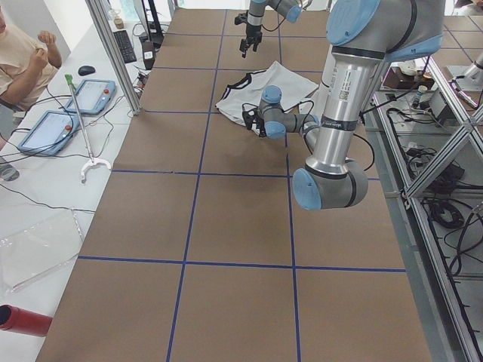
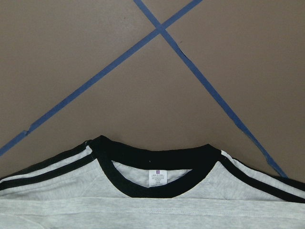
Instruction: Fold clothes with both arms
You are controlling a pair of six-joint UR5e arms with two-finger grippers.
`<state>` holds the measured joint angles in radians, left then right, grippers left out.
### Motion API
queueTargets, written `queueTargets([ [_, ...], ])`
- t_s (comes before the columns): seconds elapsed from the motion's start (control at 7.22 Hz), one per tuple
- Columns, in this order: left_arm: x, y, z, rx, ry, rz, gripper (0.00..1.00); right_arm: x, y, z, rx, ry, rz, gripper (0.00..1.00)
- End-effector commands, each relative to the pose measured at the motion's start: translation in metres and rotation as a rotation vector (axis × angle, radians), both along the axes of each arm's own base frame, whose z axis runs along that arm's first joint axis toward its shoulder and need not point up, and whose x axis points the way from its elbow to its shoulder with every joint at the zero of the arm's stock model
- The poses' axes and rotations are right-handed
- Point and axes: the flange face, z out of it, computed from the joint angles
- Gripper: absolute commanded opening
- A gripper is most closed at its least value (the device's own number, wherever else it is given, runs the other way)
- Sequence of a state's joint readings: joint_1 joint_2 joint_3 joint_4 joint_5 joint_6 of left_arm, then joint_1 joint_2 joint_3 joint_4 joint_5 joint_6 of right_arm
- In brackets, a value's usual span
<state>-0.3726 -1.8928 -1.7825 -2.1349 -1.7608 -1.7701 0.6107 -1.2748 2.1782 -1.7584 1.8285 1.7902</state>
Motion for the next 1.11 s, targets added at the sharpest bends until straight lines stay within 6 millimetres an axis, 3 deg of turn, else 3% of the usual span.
queueTargets([
  [0.0,0.0,0.001,0.004,-0.002,-0.005,0.001,0.25,-0.001,-0.001,0.001,-0.004,0.001,0.005,1.0],
  [0.14,-0.002,0.001,0.008,-0.004,-0.013,0.0,0.16,-0.001,-0.002,-0.002,-0.003,-0.004,0.007,1.0],
  [0.28,-0.004,0.002,0.004,-0.001,-0.006,0.002,0.0,-0.004,-0.004,0.001,-0.011,0.003,0.01,1.0],
  [0.55,-0.012,0.0,-0.004,0.005,-0.024,0.001,0.0,-0.006,-0.007,-0.001,-0.011,0.0,0.014,1.0],
  [0.69,-0.025,-0.012,-0.008,0.052,-0.083,0.008,0.0,-0.006,-0.007,-0.001,-0.01,0.001,0.013,1.0],
  [0.83,-0.052,-0.057,-0.007,0.122,-0.117,-0.032,0.0,-0.006,-0.007,-0.001,-0.01,0.0,0.013,1.0],
  [0.97,-0.085,-0.118,-0.022,0.181,-0.127,-0.111,0.0,-0.006,-0.007,-0.005,-0.006,-0.005,0.013,1.0],
])
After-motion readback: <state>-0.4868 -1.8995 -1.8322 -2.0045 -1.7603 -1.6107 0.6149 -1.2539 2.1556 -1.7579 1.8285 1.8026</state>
